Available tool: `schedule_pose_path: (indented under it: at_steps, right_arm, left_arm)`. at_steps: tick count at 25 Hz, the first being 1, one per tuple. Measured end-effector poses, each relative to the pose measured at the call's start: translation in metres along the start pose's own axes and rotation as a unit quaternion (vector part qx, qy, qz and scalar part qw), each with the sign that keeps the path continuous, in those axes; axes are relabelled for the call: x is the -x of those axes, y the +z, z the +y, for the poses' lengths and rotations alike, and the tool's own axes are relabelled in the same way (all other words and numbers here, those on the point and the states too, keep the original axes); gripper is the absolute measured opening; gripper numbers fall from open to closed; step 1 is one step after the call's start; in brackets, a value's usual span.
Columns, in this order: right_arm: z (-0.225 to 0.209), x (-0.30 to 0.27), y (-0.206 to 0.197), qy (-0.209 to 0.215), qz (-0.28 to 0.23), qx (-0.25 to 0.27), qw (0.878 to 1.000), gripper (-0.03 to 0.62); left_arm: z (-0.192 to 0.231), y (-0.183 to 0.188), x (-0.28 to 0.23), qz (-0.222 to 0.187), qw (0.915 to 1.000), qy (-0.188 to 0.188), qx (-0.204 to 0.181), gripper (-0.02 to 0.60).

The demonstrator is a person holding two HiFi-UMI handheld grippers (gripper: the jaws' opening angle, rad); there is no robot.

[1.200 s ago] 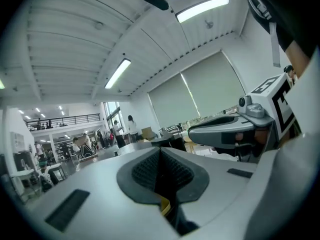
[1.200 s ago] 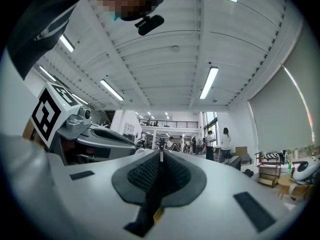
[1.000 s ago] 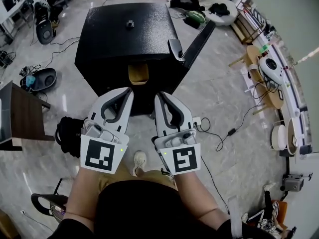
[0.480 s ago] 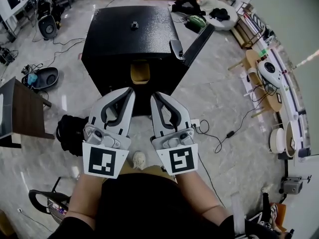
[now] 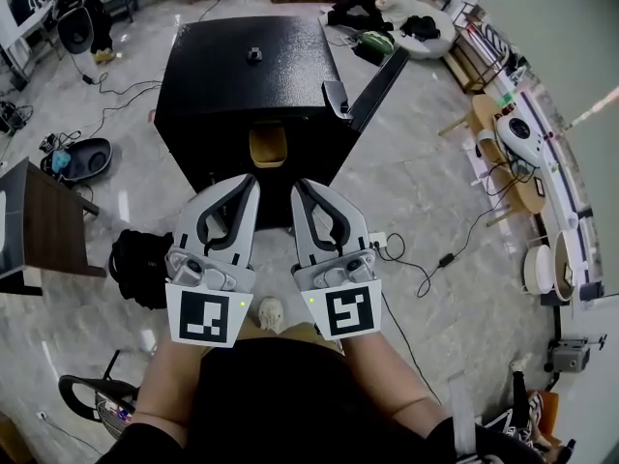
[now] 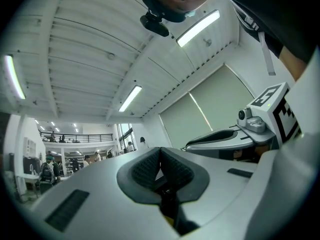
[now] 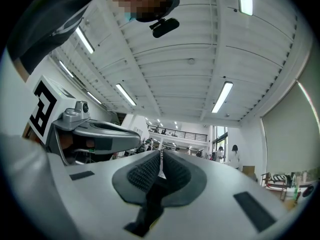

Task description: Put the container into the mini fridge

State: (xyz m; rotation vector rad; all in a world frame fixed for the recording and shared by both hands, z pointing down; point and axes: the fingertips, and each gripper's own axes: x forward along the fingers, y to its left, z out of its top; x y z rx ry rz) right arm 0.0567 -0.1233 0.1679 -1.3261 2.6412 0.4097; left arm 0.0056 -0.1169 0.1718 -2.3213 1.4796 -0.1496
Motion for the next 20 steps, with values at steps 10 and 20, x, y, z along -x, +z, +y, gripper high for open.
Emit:
schedule_pose_path:
  at_steps: [10, 20]
  right_arm:
    - [0.006, -0.006, -0.001, 0.003, -0.001, 0.004, 1.000, 0.046]
    - [0.022, -0.011, -0.001, 0.014, -0.001, 0.005, 1.000, 0.046]
  left_arm:
    - [0.002, -0.003, 0.001, 0.003, 0.9997, -0.005, -0.025, 0.023]
    - [0.012, -0.002, 0.009, 0.002, 0.9992, 0.001, -0.039, 0.023]
